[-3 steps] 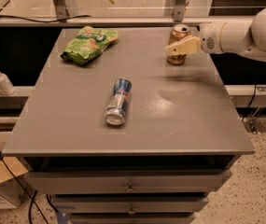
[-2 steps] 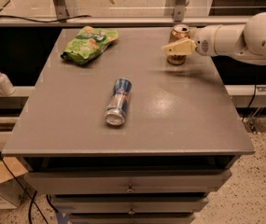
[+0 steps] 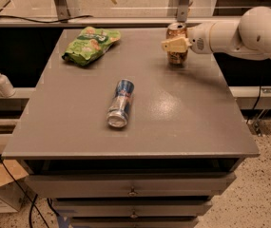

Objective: Knock orange can over

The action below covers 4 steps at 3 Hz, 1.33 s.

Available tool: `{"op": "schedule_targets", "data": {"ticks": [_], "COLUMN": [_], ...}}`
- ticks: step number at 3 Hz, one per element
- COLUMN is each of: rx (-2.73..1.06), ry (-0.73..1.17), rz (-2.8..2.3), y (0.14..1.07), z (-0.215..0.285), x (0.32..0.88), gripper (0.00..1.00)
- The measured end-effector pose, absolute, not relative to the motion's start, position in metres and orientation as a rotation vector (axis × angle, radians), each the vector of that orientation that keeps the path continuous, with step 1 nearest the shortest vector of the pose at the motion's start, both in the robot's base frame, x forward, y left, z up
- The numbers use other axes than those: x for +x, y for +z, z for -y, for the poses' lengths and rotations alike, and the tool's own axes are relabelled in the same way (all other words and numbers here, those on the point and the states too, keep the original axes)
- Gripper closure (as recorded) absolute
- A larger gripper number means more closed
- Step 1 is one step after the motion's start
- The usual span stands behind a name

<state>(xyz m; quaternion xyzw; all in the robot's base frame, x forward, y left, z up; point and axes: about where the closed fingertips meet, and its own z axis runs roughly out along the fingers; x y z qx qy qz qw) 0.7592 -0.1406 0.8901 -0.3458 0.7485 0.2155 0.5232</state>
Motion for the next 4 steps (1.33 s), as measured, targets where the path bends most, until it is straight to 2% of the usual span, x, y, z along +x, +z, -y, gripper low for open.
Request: {"op": "schedule_targets", "data": {"ticks": [1,2,3,4], "rx": [-0.996,-1.239,-1.448,-1.661], "ry": [0.433,0.302,0.232,0.241], "rz": [-1.813,-1.901,-2.010,-2.116], "y": [0.914,0.919,0.898,0.867], "z": [0.127,0.121,0.119,0.119], "x": [0.746,0.724,0.708,0.678], "gripper": [0.86,1.00,0.84,0.60]}}
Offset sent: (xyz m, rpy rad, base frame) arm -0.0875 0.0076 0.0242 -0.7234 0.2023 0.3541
